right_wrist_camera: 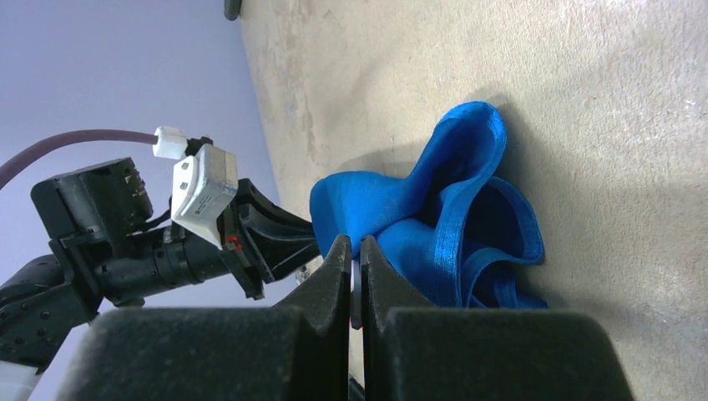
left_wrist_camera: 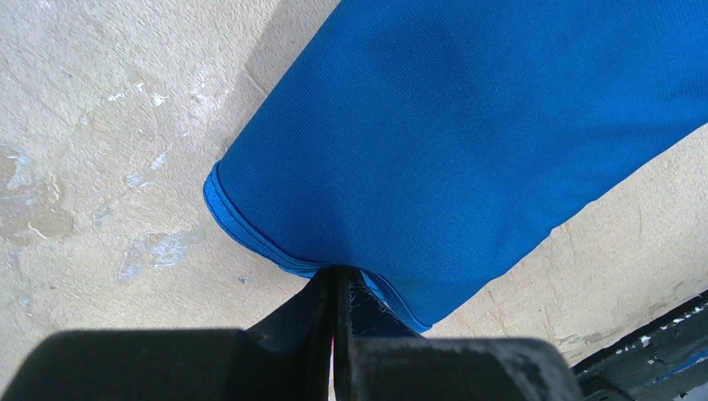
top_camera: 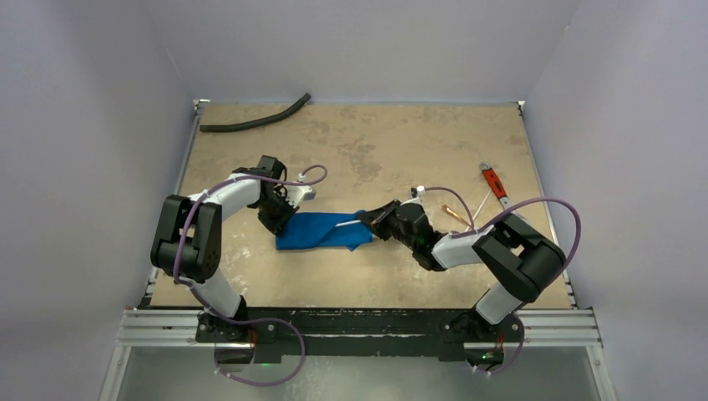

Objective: Fold the napkin into a case and place the utensils inside
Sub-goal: Insert the utensils into the folded napkin.

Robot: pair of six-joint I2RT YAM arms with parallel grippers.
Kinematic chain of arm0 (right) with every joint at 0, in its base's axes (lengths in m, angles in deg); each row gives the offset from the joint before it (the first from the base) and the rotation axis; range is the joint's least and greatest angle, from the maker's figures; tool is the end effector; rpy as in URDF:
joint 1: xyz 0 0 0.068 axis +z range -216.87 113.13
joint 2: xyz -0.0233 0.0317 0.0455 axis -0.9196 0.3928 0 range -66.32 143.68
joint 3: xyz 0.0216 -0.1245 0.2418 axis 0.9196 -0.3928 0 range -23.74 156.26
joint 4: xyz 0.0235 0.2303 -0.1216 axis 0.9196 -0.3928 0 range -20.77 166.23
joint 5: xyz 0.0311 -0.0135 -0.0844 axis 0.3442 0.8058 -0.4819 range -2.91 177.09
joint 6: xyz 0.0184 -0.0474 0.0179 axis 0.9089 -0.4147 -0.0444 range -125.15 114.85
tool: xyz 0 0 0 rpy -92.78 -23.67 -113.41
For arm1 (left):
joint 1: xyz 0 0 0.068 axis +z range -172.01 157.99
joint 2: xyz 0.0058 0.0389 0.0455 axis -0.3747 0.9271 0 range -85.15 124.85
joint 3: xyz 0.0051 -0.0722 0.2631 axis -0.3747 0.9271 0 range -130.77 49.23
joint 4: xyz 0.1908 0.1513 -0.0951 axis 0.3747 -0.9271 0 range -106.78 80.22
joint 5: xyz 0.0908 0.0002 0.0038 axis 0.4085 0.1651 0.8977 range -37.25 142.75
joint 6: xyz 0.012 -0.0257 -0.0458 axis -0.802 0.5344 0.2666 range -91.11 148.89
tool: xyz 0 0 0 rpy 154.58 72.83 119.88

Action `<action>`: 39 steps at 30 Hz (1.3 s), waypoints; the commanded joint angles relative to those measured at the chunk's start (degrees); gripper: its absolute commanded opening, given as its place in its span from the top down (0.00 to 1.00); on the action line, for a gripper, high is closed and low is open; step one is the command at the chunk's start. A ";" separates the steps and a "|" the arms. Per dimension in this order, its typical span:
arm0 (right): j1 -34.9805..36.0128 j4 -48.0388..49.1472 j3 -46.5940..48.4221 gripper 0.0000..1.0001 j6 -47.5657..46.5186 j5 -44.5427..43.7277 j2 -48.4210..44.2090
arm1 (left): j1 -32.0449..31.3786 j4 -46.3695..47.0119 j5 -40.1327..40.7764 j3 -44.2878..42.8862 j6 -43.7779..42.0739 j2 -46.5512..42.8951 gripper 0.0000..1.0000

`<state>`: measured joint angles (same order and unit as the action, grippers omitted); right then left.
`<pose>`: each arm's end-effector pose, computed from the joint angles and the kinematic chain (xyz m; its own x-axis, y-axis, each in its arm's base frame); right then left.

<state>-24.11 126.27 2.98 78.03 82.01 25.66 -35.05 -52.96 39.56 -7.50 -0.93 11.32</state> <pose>0.2164 0.1959 0.1512 -0.6320 0.7626 -0.1378 0.1184 0.2707 0.9554 0.2806 -0.0734 0.1577 -0.7158 0.6629 -0.2196 0.6952 0.7060 -0.1351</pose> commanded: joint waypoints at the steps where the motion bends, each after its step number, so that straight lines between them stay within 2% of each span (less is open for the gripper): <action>1: 0.77 -0.51 2.42 1.00 -0.61 -2.07 0.55 | 0.11 -1.21 -0.60 0.56 -1.54 -0.64 1.00; 3: 0.94 -1.79 3.03 0.92 -1.19 -2.12 0.66 | 0.11 -1.21 -0.62 0.44 -1.41 -0.65 1.00; 9: 1.08 -10.10 4.86 0.55 -5.50 -4.12 -3.11 | 0.20 -1.30 -0.20 0.81 -1.60 -1.12 1.00; 12: 1.07 -19.54 8.43 0.44 -8.60 -5.25 -5.77 | 0.34 -1.45 0.01 0.74 -1.68 -1.31 1.00; 15: 1.05 -29.08 12.83 0.37 -12.15 -4.73 -6.01 | 0.38 -1.80 -0.18 0.42 -1.58 -1.45 1.00; 18: 1.01 -37.94 17.23 0.34 -15.75 -1.50 -4.72 | 0.38 -1.89 -0.26 0.40 -1.51 -1.74 1.00; 25: 1.03 -48.62 21.41 0.31 -22.01 1.88 -5.28 | 0.46 -2.09 -0.34 0.35 -1.58 -2.51 1.00; 32: 0.07 -53.09 20.16 0.28 -25.63 -2.54 -10.86 | 0.53 -2.09 -0.49 0.14 -1.45 -2.51 1.00; 39: -0.91 -58.95 24.21 0.27 -31.55 -5.56 -9.05 | 0.54 -2.26 -0.87 -0.44 -1.05 -2.27 1.00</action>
<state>-24.68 72.22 24.03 51.01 80.07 16.02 -34.87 -54.47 39.56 -7.39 -0.95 10.92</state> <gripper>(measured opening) 0.733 0.003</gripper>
